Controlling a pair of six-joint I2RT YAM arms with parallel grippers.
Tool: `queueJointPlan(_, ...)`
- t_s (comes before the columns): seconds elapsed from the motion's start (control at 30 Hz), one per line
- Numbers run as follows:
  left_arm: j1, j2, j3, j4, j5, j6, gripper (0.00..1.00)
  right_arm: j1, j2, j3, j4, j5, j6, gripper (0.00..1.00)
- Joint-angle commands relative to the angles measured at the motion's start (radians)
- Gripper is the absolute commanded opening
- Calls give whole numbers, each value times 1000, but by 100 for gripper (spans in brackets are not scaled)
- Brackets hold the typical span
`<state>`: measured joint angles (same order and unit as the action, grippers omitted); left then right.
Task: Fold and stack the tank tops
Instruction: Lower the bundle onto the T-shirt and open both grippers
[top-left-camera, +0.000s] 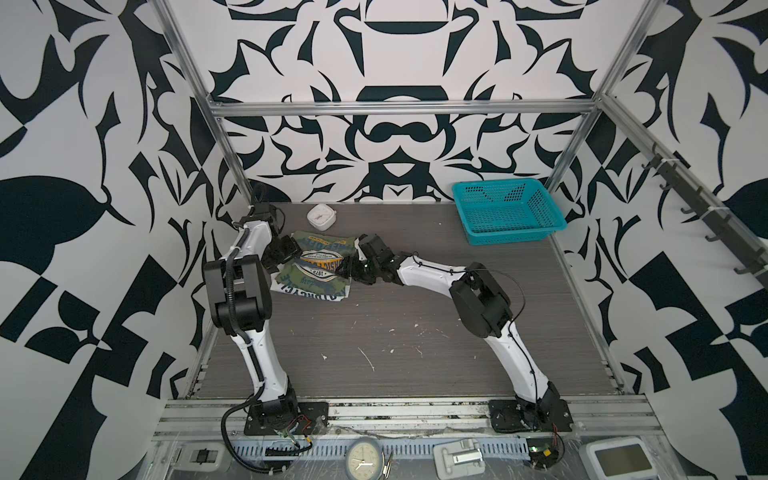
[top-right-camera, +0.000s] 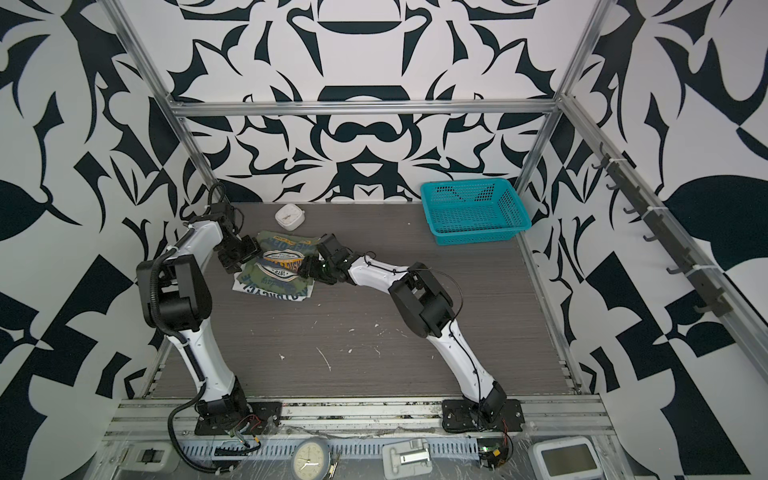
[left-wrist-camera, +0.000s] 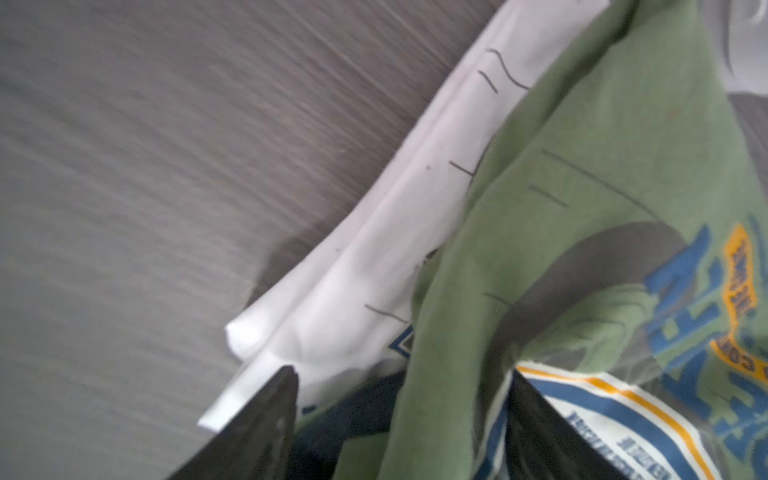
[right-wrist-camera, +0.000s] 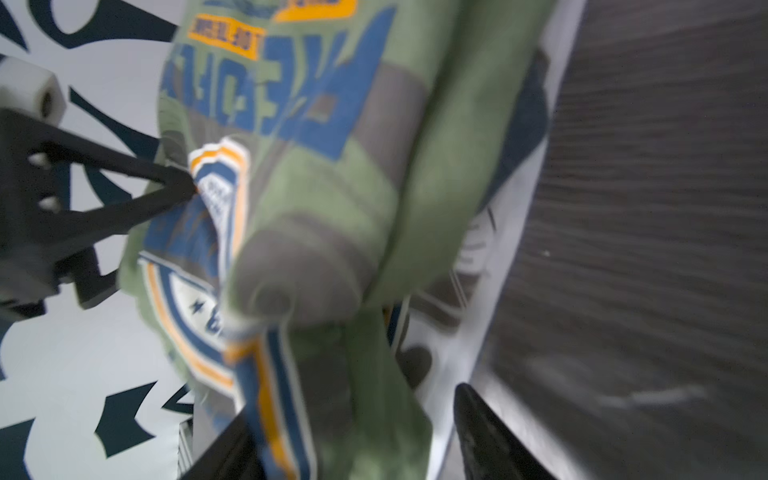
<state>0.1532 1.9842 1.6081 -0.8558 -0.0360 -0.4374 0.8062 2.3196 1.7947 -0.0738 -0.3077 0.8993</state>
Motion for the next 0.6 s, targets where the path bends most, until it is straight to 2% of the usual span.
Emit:
queueJointPlan(0.0,15,-93,21,-100,-144,-56,84,-9,-121,-38,-5,4,-43,71)
queueJointPlan(0.1,6,-163,4,-131,-171,-94,84,-11,-194,-93,-16,2,-77,71)
queueJointPlan(0.17,-29,-230,-42,-101,-160,-101,89,-12,-248,-134,-29,7,-108,71)
queueJointPlan(0.3,-157,-312,-113,-46,-138,-99,90,-13,-374,-243,-71,56,-188,71)
queueJointPlan(0.43,-298,-256,-92,-49,-185,-93,91,-13,-508,-383,-91,126,-242,70)
queueJointPlan(0.57,-390,-141,-37,-91,-225,-95,90,-14,-637,-517,-118,181,-272,70)
